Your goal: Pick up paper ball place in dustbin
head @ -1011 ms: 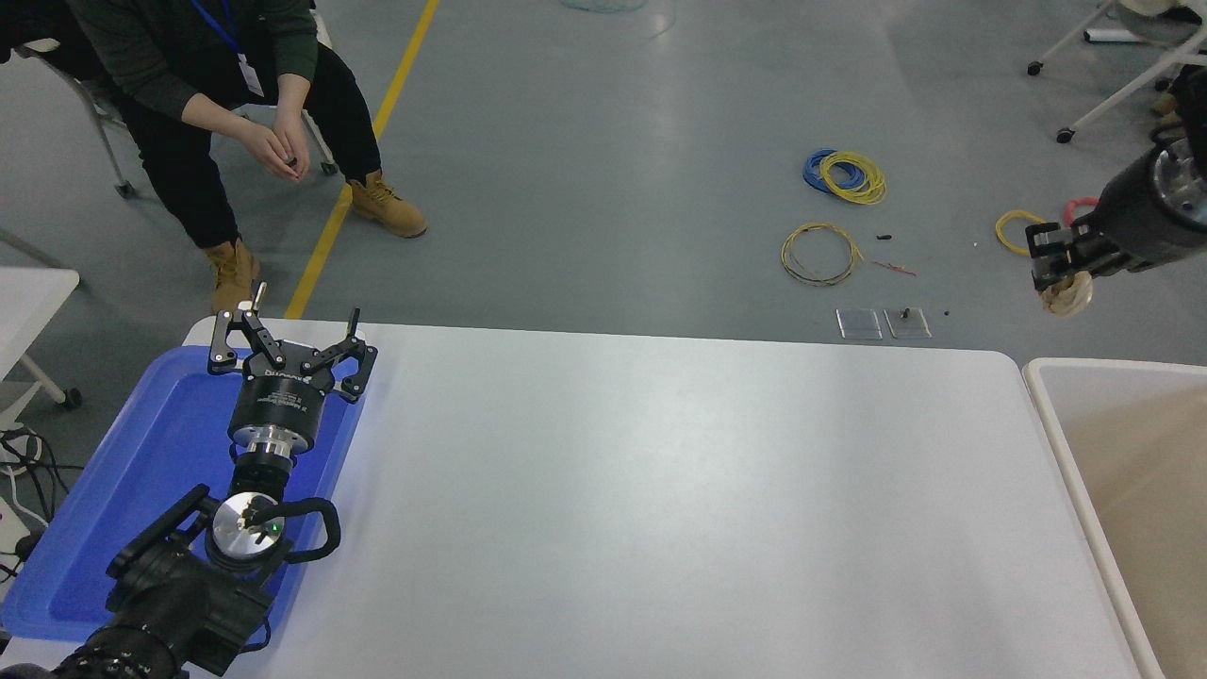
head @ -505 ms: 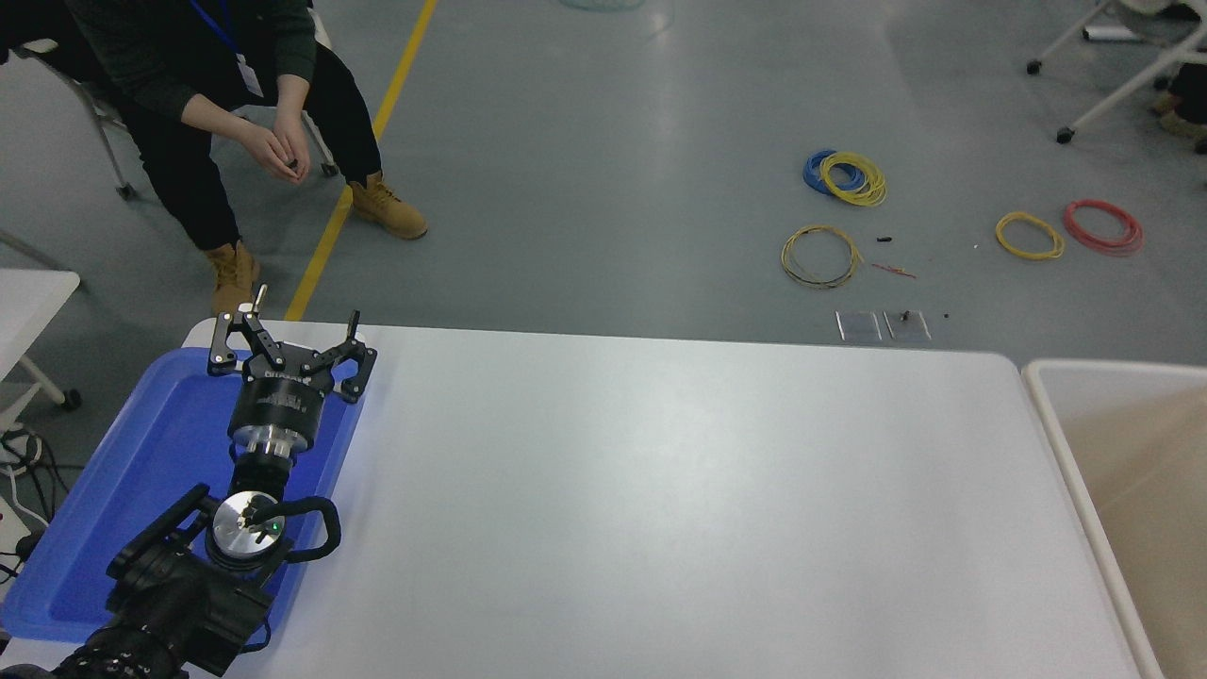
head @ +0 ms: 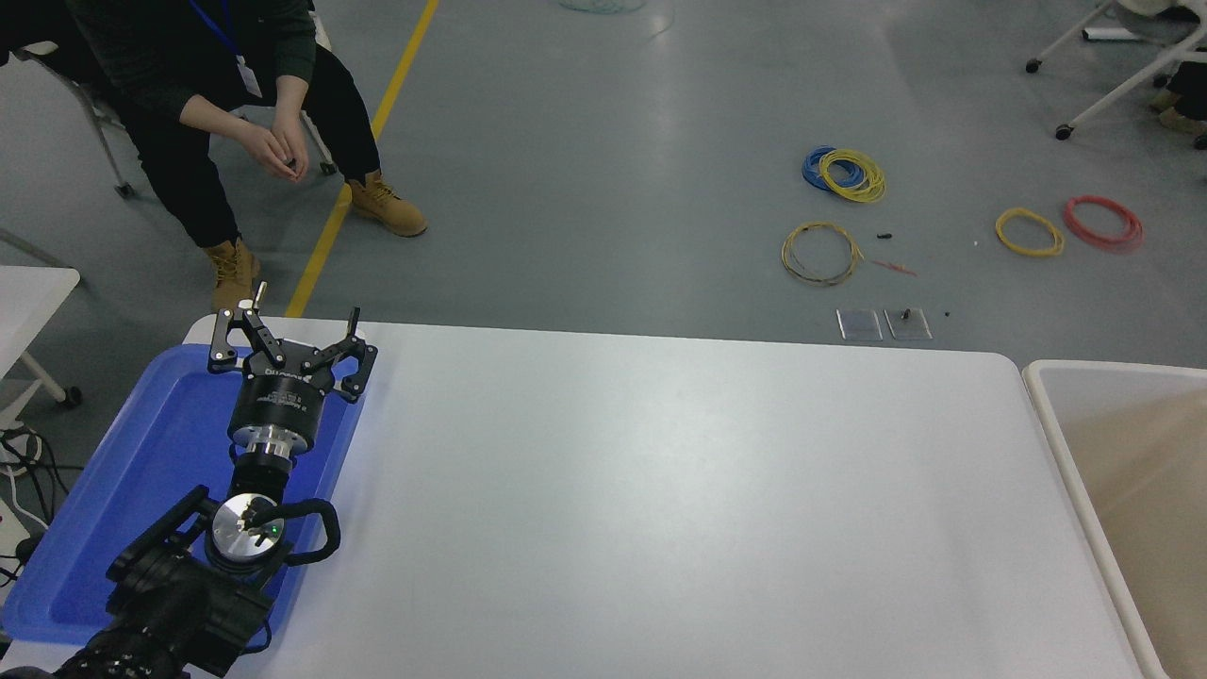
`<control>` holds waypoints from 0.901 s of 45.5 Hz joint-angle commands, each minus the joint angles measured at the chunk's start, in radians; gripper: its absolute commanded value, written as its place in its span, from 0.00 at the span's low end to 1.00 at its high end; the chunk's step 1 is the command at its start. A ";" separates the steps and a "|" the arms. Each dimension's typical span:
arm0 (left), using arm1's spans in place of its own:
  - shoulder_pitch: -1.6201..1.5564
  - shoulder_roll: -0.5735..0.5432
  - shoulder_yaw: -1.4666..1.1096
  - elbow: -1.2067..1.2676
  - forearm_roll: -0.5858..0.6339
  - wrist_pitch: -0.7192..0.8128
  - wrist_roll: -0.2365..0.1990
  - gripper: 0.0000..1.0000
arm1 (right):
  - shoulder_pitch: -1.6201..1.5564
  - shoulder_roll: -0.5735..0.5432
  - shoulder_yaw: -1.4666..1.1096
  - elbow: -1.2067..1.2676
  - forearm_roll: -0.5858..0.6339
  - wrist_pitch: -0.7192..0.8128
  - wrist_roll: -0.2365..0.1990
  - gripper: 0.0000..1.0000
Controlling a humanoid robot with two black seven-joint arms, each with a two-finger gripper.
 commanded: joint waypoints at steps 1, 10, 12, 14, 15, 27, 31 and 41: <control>0.000 0.000 0.000 0.000 0.000 0.000 0.000 1.00 | -0.171 0.042 0.137 -0.026 0.022 -0.120 -0.020 0.00; 0.000 0.000 0.000 0.000 0.000 0.000 0.000 1.00 | -0.246 0.110 0.178 -0.029 0.021 -0.166 -0.029 0.00; 0.000 -0.001 0.000 0.000 0.000 0.000 0.000 1.00 | -0.261 0.125 0.187 -0.037 0.021 -0.172 -0.036 0.00; 0.000 -0.001 0.000 0.000 0.000 0.000 0.000 1.00 | -0.277 0.141 0.198 -0.045 0.022 -0.172 -0.039 0.00; 0.000 0.000 0.000 0.000 0.000 0.000 0.000 1.00 | -0.284 0.150 0.201 -0.049 0.022 -0.174 -0.039 0.00; 0.000 0.000 0.000 0.000 0.000 0.001 0.000 1.00 | -0.329 0.214 0.212 -0.071 0.022 -0.179 -0.040 0.00; 0.000 0.000 0.000 0.000 0.000 0.000 -0.001 1.00 | -0.329 0.220 0.212 -0.071 0.022 -0.179 -0.040 0.00; 0.000 -0.001 0.000 0.000 0.000 0.000 -0.001 1.00 | -0.330 0.225 0.212 -0.071 0.024 -0.179 -0.040 0.00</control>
